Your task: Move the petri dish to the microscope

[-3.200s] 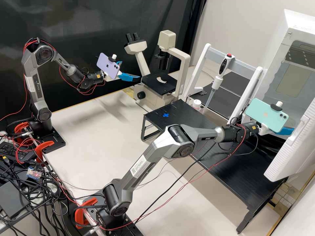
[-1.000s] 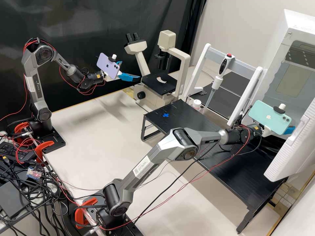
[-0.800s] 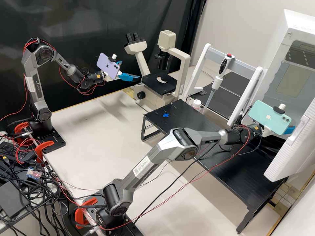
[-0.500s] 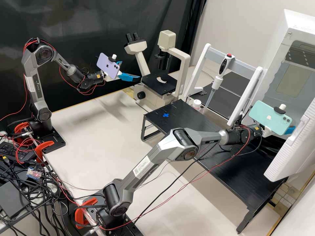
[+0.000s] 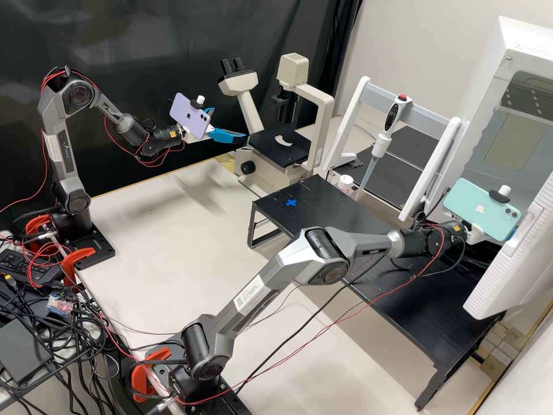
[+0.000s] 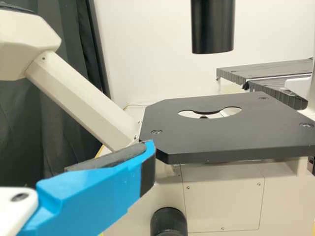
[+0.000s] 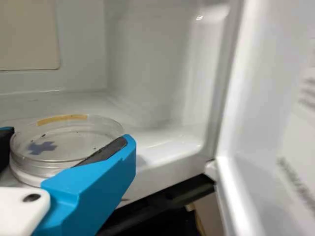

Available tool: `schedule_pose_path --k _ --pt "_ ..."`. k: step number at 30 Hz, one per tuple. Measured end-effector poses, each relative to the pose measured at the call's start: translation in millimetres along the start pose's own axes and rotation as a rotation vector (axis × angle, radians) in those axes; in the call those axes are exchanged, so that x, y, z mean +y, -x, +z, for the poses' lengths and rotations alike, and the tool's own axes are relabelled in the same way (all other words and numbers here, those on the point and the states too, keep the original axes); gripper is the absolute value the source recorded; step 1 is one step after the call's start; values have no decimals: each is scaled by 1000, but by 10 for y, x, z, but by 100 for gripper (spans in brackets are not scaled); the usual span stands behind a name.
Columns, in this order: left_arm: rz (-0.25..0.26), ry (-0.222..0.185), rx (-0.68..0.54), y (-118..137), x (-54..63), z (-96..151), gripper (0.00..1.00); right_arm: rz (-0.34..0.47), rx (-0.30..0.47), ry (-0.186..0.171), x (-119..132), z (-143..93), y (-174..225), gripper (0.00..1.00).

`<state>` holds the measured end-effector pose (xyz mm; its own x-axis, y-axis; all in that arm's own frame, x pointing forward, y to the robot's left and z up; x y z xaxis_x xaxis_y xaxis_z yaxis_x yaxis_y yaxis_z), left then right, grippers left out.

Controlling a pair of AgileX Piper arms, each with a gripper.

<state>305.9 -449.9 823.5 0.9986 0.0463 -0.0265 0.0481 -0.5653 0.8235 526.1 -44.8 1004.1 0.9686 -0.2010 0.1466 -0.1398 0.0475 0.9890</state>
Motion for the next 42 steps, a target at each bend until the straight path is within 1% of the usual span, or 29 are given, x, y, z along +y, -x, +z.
schedule_pose_path --k 5,8,14,27,33,35,37,40,42 --pt "0 0 0 0 0 0 100 13 -23 1 88 22 30 0" --pt "0 0 0 0 0 0 100 20 -22 1 128 15 44 0" --pt "0 0 0 0 0 0 100 35 -5 3 212 -74 96 0" --pt "0 0 0 0 0 0 100 27 -3 2 183 -60 110 0" --pt "0 0 0 0 0 0 100 -11 -19 -5 118 -41 254 0" --pt "0 0 0 0 0 0 100 -18 -5 -10 89 -44 320 0" --pt "0 0 0 0 0 0 100 -28 1 -2 28 -29 477 0" --pt "0 0 0 0 0 0 100 -23 15 15 3 -33 620 0" --pt "0 0 0 0 0 0 100 -6 41 21 -6 -22 756 0"
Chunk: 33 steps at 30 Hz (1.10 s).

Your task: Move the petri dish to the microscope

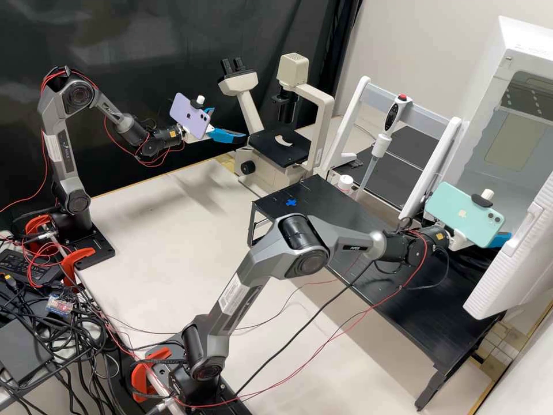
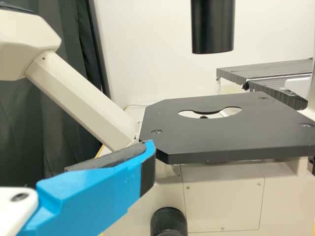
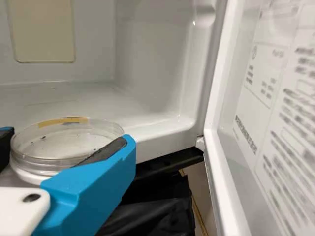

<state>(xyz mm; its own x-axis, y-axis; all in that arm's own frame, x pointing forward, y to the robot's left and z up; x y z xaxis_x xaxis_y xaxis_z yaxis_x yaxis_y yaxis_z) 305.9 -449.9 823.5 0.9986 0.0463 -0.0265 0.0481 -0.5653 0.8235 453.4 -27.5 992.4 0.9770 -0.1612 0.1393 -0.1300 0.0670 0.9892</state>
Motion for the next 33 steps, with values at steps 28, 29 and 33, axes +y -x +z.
schedule_pose_path --k 28,29,33 --pt "0 0 0 0 0 0 100 57 300 -39 -174 99 1554 0" --pt "0 0 0 0 0 0 100 54 309 -41 -193 86 1586 0" --pt "0 0 0 0 0 0 100 16 371 -51 -362 -35 1787 0"
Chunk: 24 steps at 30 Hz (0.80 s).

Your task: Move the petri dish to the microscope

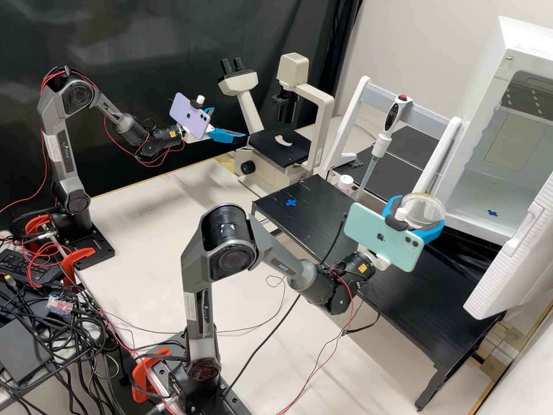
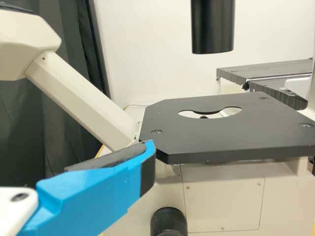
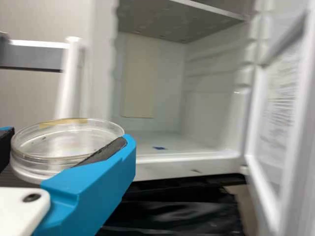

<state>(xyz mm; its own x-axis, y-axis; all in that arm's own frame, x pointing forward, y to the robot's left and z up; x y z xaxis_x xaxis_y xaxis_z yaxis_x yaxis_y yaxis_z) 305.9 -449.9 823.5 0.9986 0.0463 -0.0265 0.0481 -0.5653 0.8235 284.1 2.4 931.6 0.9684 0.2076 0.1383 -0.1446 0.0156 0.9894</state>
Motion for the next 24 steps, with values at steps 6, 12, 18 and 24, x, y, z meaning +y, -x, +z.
schedule_pose_path --k 6,12,18,24 --pt "0 0 0 0 0 0 100 -87 70 -17 -258 -242 149 0" --pt "0 0 0 0 0 0 100 -144 118 -35 -432 -422 279 0" --pt "0 0 0 0 0 0 100 -202 181 -33 -611 -630 415 0" --pt "0 0 0 0 0 0 100 -279 289 2 -830 -895 542 0"
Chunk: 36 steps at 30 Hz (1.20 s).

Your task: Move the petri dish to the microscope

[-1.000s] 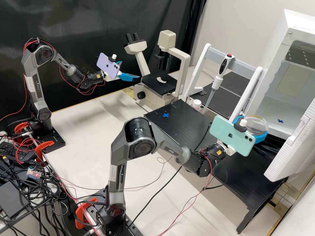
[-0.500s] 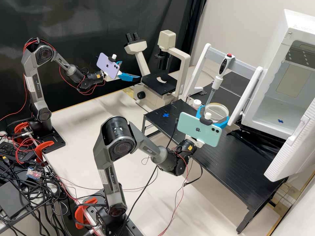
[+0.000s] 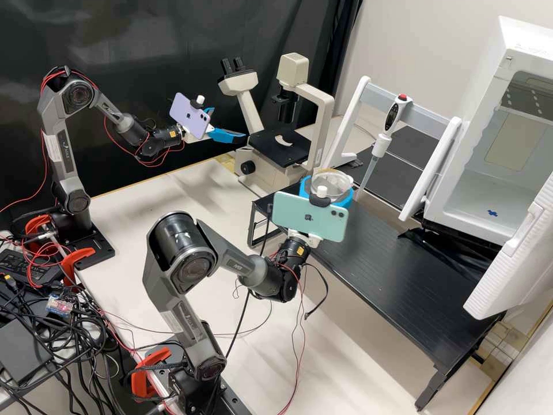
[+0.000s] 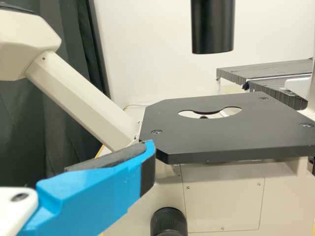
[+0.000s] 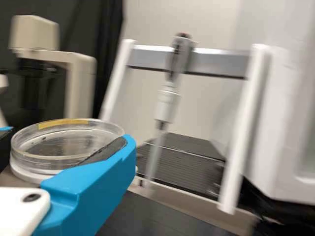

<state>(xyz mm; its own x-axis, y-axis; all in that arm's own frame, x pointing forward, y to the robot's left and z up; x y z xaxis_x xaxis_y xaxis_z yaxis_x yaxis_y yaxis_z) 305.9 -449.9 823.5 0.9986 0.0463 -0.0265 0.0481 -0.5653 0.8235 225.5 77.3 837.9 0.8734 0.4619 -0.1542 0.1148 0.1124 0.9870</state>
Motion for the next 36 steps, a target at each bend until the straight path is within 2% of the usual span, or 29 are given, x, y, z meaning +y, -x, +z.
schedule_pose_path --k 2,6,12,15,20,27,36 --pt "0 0 0 0 0 0 100 -30 43 19 -74 -89 -34 0" --pt "0 0 0 0 0 0 100 -62 95 27 -175 -200 -84 0" --pt "0 0 0 0 0 0 100 -121 155 22 -361 -323 -171 0" --pt "0 0 0 0 0 0 100 -141 180 -3 -446 -383 -248 0" --pt "0 0 0 0 0 0 100 -135 183 -2 -522 -431 -417 0" --pt "0 0 0 0 0 0 100 -166 143 -9 -657 -484 -642 0" --pt "0 0 0 0 0 0 100 -194 162 -1 -774 -557 -751 0"
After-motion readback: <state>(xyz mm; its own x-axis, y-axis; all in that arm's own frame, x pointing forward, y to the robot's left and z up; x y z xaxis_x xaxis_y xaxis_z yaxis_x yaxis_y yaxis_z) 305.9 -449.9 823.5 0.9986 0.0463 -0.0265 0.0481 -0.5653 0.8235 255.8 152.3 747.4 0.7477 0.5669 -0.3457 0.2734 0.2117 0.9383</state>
